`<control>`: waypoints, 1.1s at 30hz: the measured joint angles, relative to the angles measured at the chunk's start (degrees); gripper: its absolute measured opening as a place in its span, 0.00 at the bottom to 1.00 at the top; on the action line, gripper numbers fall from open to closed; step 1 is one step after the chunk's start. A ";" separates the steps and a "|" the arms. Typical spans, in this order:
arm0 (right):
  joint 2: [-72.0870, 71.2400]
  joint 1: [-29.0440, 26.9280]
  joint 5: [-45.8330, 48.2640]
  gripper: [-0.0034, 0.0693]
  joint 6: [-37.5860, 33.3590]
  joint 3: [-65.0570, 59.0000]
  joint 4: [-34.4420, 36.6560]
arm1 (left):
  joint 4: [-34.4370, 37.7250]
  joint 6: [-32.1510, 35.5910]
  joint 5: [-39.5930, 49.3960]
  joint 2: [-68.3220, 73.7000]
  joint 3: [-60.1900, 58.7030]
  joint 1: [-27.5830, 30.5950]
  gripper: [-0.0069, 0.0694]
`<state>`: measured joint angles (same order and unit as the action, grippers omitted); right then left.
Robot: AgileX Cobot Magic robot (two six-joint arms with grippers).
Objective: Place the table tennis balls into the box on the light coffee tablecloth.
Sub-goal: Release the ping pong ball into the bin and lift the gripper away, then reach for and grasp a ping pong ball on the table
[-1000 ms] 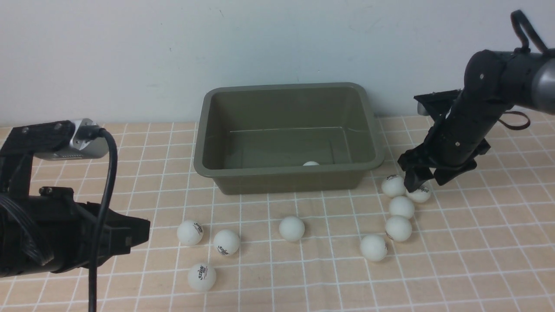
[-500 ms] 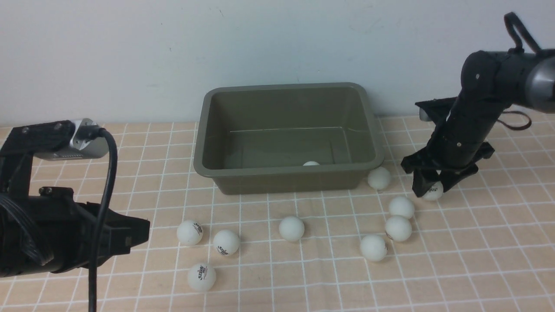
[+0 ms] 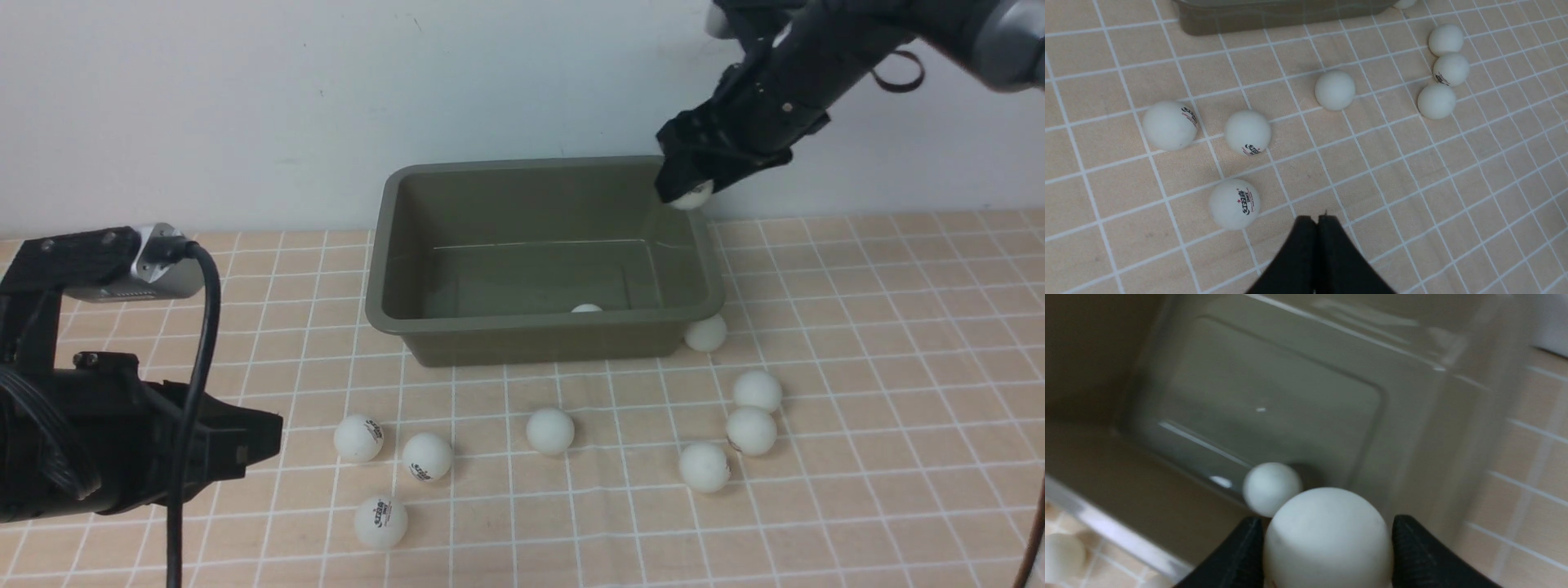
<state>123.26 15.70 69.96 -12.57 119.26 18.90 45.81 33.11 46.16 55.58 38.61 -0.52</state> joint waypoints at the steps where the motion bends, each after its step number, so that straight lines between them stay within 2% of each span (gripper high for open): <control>1: 0.20 0.58 -0.06 0.55 0.00 0.04 0.20 | 0.00 0.00 0.00 0.00 0.00 0.00 0.00; 11: 4.15 1.60 -0.23 0.55 -0.38 0.07 2.06 | 0.00 0.00 0.00 0.00 0.00 0.00 0.00; 14: 4.32 1.60 -0.23 0.59 -0.38 0.07 2.55 | 0.00 0.00 0.00 0.00 0.00 0.00 0.00; 15: 4.49 1.60 -0.17 0.66 -0.38 0.07 2.82 | 0.00 0.00 0.02 0.00 0.00 0.00 0.00; 16: 4.49 1.60 -0.17 0.66 -0.38 0.07 2.89 | 0.00 0.00 0.02 0.00 0.00 0.00 0.00; 17: 4.55 1.60 -0.11 0.72 -0.38 0.12 2.96 | 0.00 0.00 0.07 0.00 0.00 0.00 0.00; 21: 4.55 1.60 1.22 0.78 -0.38 1.76 2.81 | 0.00 0.00 0.08 0.00 0.00 0.00 0.00; 25: 3.14 1.60 1.36 0.79 1.71 3.87 -1.50 | 0.00 0.00 0.13 0.00 0.00 0.00 0.00; 28: -0.15 1.60 1.70 0.79 5.55 3.93 -7.56 | 0.00 0.00 0.13 0.00 0.00 0.00 0.00; 33: -8.35 1.44 1.70 0.79 9.20 -1.41 -15.78 | 0.00 0.00 0.14 0.00 0.00 0.00 0.00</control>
<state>114.91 17.13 71.66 -3.37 117.85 3.13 45.81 33.11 46.31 55.58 38.61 -0.52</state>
